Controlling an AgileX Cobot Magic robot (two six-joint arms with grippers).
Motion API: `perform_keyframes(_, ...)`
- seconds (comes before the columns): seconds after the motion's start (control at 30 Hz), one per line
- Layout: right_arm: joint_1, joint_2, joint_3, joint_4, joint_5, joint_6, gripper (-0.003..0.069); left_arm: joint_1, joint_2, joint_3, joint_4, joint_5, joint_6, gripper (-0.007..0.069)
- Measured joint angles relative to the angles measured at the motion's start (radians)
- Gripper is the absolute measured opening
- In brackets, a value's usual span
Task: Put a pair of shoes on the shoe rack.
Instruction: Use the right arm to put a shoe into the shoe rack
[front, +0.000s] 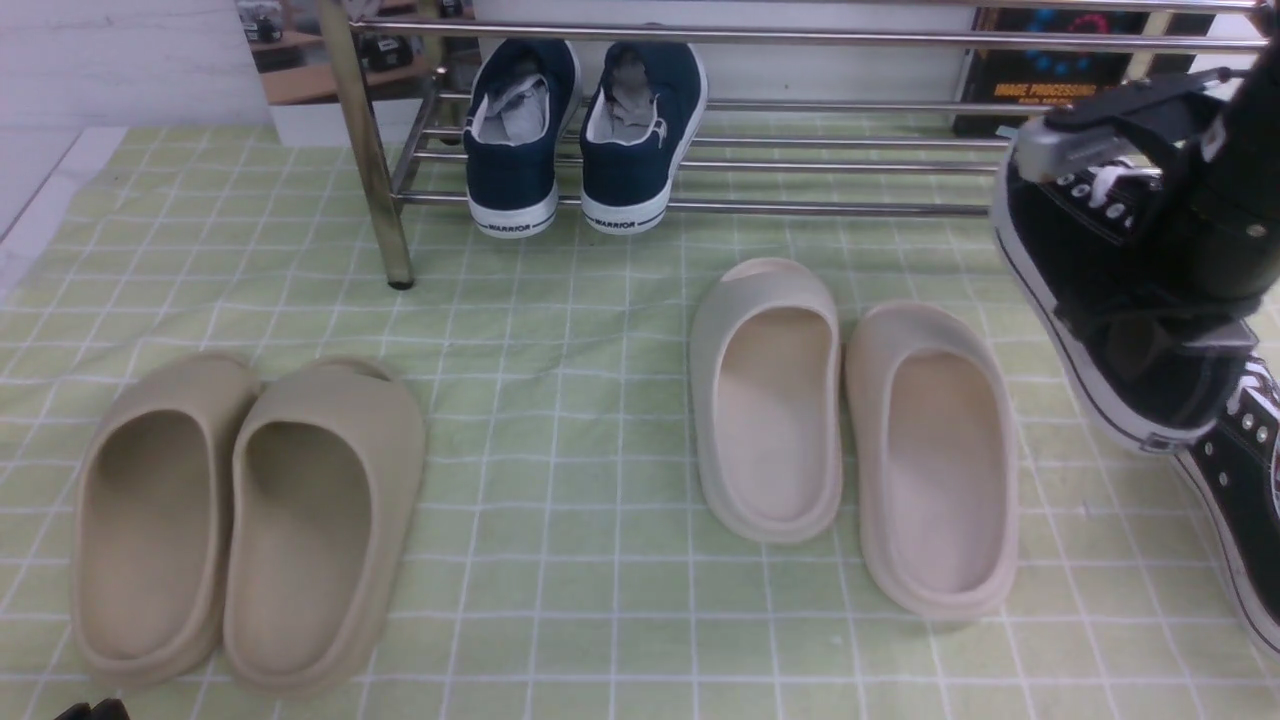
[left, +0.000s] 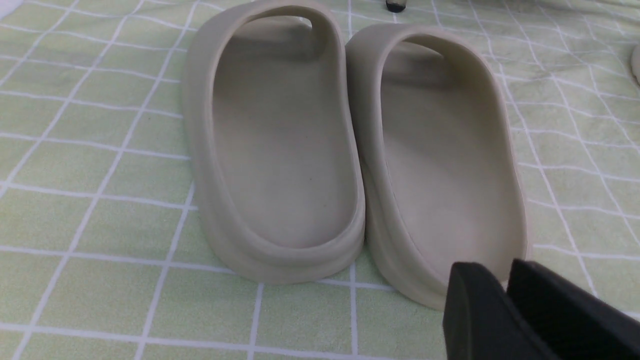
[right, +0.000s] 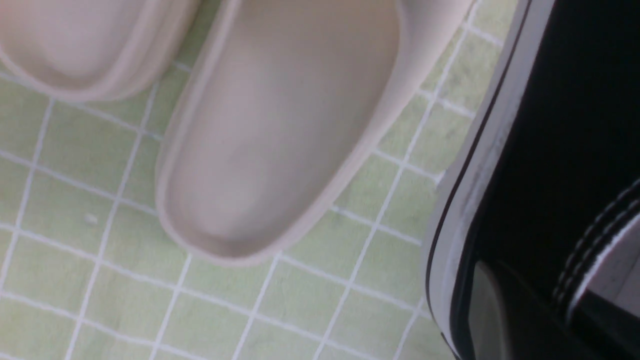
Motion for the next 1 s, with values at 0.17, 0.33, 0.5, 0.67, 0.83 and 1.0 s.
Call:
perform_keyframes(0.17,0.0,0.166,-0.19,0.0,-0.004,-0.021,0.0018,0.0,0.0,0.0,0.0,0.0,0.0,0.0114)
perform_keyframes(0.33,0.0,0.314,-0.397,0.0,0.0,-0.029,0.0018,0.0,0.0,0.0,0.0,0.0,0.0,0.0119)
perform_keyframes(0.5,0.0,0.447,-0.592,-0.009,0.008,-0.032,0.0018,0.0,0.0,0.0,0.0,0.0,0.0,0.012)
perform_keyframes(0.67,0.0,0.518,-0.708,-0.03,0.012,-0.032,0.0018,0.0,0.0,0.0,0.0,0.0,0.0,0.012)
perform_keyframes(0.83,0.0,0.549,-0.743,-0.061,-0.018,-0.042,0.0018,0.0,0.0,0.0,0.0,0.0,0.0,0.0127)
perform_keyframes(1.0,0.0,0.553,-0.743,-0.066,-0.039,-0.068,0.0025,0.0,0.0,0.0,0.0,0.0,0.0,0.0129)
